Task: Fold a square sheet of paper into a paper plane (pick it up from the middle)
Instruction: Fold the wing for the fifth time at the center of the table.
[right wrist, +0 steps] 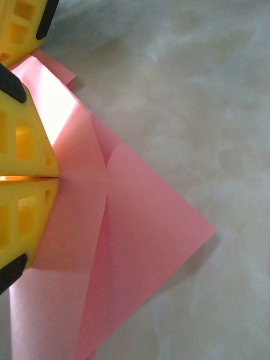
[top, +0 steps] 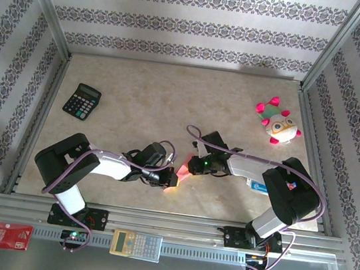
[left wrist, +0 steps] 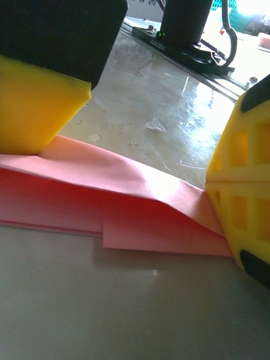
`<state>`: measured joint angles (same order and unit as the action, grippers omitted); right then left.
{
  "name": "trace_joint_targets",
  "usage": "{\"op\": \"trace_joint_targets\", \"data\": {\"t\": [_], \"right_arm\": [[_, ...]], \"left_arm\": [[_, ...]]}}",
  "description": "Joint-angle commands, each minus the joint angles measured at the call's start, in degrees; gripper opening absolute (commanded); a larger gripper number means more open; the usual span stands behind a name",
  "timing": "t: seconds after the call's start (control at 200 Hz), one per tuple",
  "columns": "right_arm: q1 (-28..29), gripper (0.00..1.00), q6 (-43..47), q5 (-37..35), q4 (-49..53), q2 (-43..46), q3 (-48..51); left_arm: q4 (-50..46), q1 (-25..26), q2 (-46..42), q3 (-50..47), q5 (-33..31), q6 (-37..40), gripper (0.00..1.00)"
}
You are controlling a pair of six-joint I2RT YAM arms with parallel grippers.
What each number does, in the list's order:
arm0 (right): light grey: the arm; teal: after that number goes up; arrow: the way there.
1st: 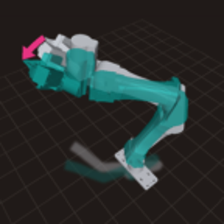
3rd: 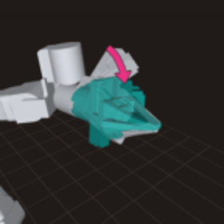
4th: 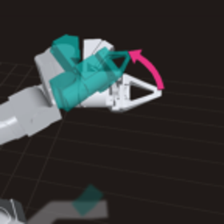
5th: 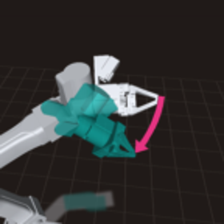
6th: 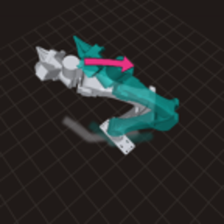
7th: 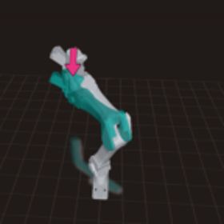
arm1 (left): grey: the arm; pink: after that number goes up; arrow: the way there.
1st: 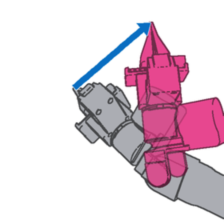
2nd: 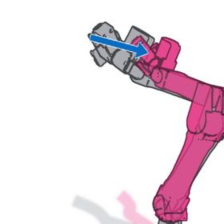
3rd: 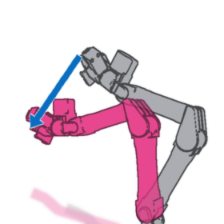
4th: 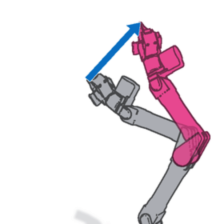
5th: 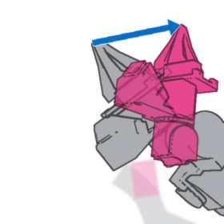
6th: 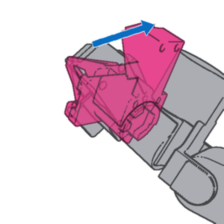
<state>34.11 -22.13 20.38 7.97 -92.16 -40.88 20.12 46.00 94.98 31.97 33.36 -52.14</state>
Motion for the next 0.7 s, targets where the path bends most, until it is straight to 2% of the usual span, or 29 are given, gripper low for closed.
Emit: {"op": "trace_joint_targets", "data": {"t": [0.0,0.699], "right_arm": [[-0.6,0.1,0.2,-4.5,4.2,-3.2,0.2],[-1.1,0.08,-0.5,-5.2,5.8,-4.9,-0.8]], "left_arm": [[-3.1,-0.5,-0.5,-2.5,0.0,-0.9,0.07],[-5.0,0.2,-5.0,-8.5,0.1,-3.0,0.07]]}}
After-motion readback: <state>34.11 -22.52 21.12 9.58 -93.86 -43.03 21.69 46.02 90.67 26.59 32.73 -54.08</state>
